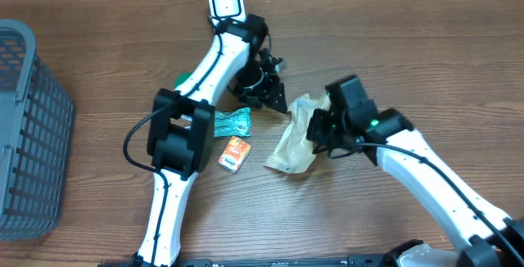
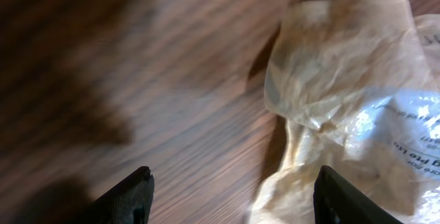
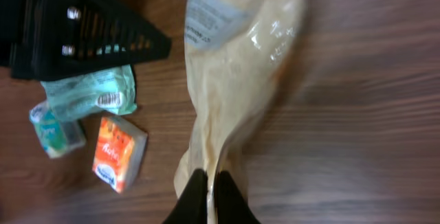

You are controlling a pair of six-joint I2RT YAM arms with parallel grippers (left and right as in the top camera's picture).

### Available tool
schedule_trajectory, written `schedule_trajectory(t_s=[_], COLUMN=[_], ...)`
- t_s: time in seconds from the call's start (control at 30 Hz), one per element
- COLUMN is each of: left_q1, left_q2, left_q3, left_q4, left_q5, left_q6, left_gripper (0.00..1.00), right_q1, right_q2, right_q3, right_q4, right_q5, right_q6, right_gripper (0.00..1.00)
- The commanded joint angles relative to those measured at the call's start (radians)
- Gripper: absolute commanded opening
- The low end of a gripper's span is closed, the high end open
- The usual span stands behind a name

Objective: Scan the item barcode

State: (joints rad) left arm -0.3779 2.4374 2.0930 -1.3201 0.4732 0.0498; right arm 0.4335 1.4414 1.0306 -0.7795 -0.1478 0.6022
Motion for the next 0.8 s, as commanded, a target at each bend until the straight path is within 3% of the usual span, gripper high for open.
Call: schedule_trajectory(t_s=[0.0, 0.17, 0.33, 0.37, 0.4, 0.43, 0.47, 0.5, 0.77], left_q1=[0.027, 0.032, 0.024, 0.023, 0.020, 0.015, 0.010, 0.007, 0.006], left_q2=[0.008, 0.008, 0.008, 0.008, 0.008, 0.008, 0.008, 0.008, -0.032], left_q3=[-0.003, -0.003, -0.003, -0.003, -0.003, -0.003, -0.003, -0.003, 0.084], left_q4=[-0.001, -0.002, -0.001, -0.002, -0.003, -0.007, -0.011, -0.011, -0.031], left_q5=[0.049, 0.048, 0.049, 0.050, 0.053, 0.061, 0.071, 0.071, 0.072], left_q6=[-0.012, -0.012, -0.012, -0.012, -0.012, -0.013, -0.013, -0.019, -0.079], left_gripper=[0.59, 0.60, 0.57, 0.54, 0.43, 0.23, 0.11, 0.04, 0.04], right_q1=[0.003, 0.004, -0.006, -0.016, -0.028, -0.053, -0.082, -0.105, -0.251], right_q2=[-0.027, -0.026, -0.011, 0.000, 0.014, 0.042, 0.075, 0.101, 0.297], right_q3=[0.117, 0.197, 0.199, 0.199, 0.199, 0.198, 0.196, 0.193, 0.191], right_q4=[-0.128, -0.320, -0.338, -0.325, -0.310, -0.286, -0.262, -0.244, -0.159], right_q5=[0.193, 0.412, 0.374, 0.333, 0.293, 0.224, 0.142, 0.078, -0.235], right_q6=[-0.145, -0.159, -0.162, -0.163, -0.163, -0.170, -0.197, -0.218, -0.283], right_gripper=[0.04, 0.04, 0.04, 0.05, 0.08, 0.10, 0.13, 0.15, 0.15])
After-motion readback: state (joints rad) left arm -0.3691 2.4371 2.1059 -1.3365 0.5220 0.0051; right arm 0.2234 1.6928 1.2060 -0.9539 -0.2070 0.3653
